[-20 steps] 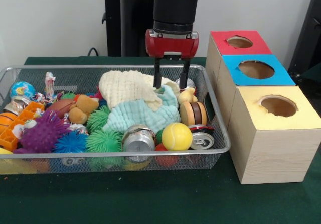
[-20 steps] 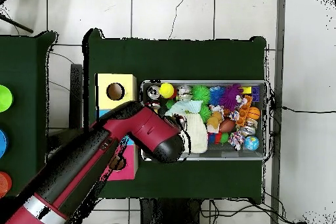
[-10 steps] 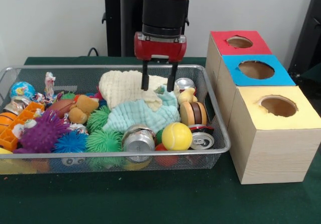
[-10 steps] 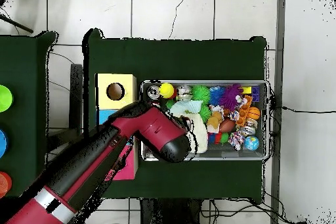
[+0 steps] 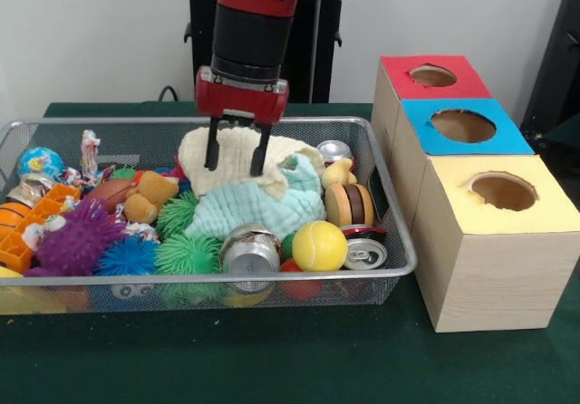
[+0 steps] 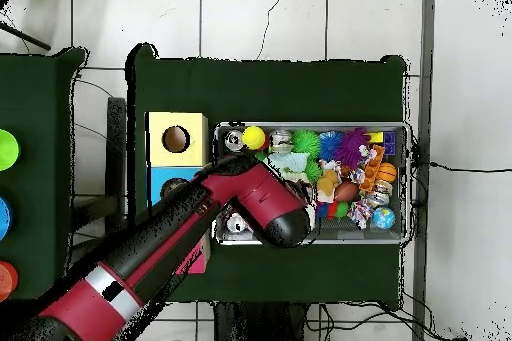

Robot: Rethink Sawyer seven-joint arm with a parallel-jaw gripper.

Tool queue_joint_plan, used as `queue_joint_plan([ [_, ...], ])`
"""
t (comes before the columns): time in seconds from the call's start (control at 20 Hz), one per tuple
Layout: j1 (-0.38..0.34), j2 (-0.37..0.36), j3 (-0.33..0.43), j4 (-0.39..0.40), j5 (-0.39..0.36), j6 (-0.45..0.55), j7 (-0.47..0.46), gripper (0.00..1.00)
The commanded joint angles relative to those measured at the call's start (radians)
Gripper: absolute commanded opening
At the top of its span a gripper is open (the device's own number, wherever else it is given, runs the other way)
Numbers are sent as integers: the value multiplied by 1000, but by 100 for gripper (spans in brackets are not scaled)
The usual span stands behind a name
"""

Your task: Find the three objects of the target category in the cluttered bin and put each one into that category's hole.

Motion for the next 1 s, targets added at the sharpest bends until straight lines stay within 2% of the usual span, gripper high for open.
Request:
queue_joint_plan([
  [0.05, -65, 61, 201, -28, 54, 75, -100, 100],
  [0.3, -99, 61, 250, -46, 90, 100, -146, 100],
  [0.45, -116, 27, 302, -44, 131, 107, -203, 100],
  [0.6, -114, 16, 324, -54, 145, 122, -196, 100],
  [0.8, -147, -14, 385, -64, 184, 96, -246, 100],
  [1.0, -134, -15, 403, -86, 148, 51, -153, 100],
])
